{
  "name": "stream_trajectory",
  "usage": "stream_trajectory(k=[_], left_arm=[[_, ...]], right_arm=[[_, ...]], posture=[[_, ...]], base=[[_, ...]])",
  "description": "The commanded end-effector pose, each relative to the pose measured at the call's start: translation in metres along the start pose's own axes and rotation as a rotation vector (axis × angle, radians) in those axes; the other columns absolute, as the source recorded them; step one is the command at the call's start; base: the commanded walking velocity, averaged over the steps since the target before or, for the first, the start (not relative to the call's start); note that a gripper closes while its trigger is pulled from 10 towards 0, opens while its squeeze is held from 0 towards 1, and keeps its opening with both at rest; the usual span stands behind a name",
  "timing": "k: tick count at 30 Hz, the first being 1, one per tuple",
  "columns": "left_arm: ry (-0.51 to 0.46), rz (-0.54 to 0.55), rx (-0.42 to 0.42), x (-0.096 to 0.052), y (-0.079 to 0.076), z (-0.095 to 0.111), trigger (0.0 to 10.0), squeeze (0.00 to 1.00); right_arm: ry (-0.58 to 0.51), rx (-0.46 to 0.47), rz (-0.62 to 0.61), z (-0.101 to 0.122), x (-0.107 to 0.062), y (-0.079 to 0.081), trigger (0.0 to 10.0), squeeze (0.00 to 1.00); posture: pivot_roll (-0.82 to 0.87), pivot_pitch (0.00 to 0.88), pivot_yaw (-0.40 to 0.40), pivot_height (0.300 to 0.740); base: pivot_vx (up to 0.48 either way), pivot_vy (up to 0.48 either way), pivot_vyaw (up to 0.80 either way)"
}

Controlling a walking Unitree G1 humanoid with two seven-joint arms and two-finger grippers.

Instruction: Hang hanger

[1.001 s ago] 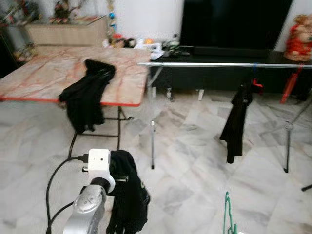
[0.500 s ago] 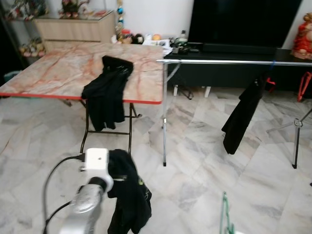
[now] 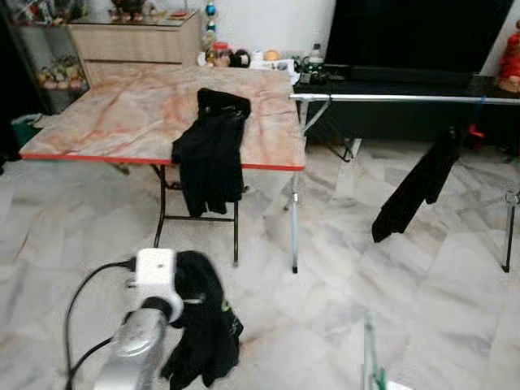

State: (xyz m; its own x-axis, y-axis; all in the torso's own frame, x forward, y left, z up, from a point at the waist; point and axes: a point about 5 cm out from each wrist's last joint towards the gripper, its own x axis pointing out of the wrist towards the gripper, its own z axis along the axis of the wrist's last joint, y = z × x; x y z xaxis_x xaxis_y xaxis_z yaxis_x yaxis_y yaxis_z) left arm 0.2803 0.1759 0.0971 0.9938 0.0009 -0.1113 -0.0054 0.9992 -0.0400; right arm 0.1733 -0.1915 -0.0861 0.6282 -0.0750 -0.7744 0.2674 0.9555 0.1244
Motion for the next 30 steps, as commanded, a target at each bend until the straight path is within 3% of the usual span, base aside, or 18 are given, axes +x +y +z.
stream_trajectory(k=[1, 17, 20, 23, 24, 25, 27, 30], left_arm=[[-0.041, -0.028, 0.001, 0.002, -0.009, 0.009, 10.0, 0.00], [-0.043, -0.022, 0.005, 0.002, -0.006, 0.008, 10.0, 0.00], [-0.051, -0.032, 0.031, 0.001, -0.004, 0.009, 10.0, 0.00], [-0.055, -0.027, 0.065, 0.001, 0.011, 0.008, 10.0, 0.00], [-0.066, -0.042, 0.130, 0.000, 0.021, 0.011, 10.0, 0.00], [-0.066, -0.042, 0.130, 0.000, 0.021, 0.011, 10.0, 0.00], [-0.076, -0.094, 0.242, -0.002, 0.032, 0.015, 10.0, 0.00], [-0.076, -0.128, 0.293, -0.004, 0.036, 0.016, 10.0, 0.00]], right_arm=[[0.012, 0.006, -0.019, -0.004, -0.002, -0.007, 10.0, 0.00], [0.015, 0.002, -0.017, -0.005, -0.002, -0.007, 10.0, 0.00], [0.016, 0.002, -0.016, -0.005, -0.002, -0.006, 10.0, 0.00], [0.014, 0.003, -0.015, -0.005, -0.002, -0.006, 10.0, 0.00], [0.015, -0.003, -0.014, -0.005, -0.002, -0.006, 10.0, 0.00], [0.015, -0.003, -0.014, -0.005, -0.002, -0.006, 10.0, 0.00], [0.014, -0.008, -0.016, -0.005, -0.002, -0.007, 10.0, 0.00], [0.013, -0.012, -0.015, -0.004, -0.002, -0.008, 10.0, 0.00]], posture=[[0.14, 0.000, 0.007, 0.740], [0.14, 0.000, 0.007, 0.740], [0.14, 0.000, 0.008, 0.740], [0.14, 0.000, 0.009, 0.740], [0.15, 0.000, 0.005, 0.740], [0.15, 0.000, 0.005, 0.740], [0.15, 0.000, 0.003, 0.740], [0.15, 0.000, 0.000, 0.740]], base=[[0.000, 0.368, 0.00], [0.000, 0.363, 0.00], [0.000, 0.000, 0.00], [0.000, 0.000, 0.00], [0.000, 0.000, 0.00], [0.000, 0.000, 0.00], [0.000, 0.000, 0.00], [0.000, 0.000, 0.00]])
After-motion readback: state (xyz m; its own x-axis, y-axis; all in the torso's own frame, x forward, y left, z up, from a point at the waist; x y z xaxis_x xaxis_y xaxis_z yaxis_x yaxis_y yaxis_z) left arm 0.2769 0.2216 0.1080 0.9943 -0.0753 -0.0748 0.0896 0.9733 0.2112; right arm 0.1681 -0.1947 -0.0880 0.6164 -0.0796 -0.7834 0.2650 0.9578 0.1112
